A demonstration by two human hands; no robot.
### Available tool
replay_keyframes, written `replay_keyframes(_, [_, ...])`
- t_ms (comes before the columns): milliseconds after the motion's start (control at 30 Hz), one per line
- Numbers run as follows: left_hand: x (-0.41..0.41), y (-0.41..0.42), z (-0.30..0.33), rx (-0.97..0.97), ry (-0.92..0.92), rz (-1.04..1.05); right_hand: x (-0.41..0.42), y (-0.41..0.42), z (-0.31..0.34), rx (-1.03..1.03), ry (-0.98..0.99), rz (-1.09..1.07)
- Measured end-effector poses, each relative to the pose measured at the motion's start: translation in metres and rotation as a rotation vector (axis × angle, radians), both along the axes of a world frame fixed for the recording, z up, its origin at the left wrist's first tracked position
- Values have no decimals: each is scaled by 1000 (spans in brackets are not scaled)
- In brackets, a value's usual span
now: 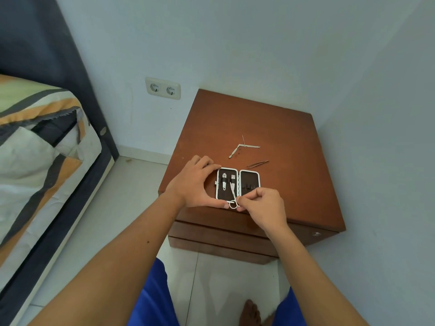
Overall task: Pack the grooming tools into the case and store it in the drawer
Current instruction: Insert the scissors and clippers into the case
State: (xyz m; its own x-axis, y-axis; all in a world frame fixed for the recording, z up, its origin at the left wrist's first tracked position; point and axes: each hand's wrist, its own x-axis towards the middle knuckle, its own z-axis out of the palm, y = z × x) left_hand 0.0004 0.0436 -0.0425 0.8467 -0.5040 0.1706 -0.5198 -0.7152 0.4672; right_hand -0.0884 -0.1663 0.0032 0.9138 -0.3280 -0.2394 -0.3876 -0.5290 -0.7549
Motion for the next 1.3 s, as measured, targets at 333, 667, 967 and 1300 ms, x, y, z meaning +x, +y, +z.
replay_keyframes(333, [2, 0, 0, 13, 19, -20, 4, -6, 0, -28, 75, 95])
replay_keyframes(667, [1, 1, -1, 51, 9, -20, 1, -2, -1, -129, 56, 95])
replay_keyframes(967, [1, 1, -1, 40, 5, -24, 8, 1, -3, -184, 9, 112])
replay_keyframes(1300, [1, 1, 1, 55, 50, -16, 44, -45, 15, -201, -97, 669])
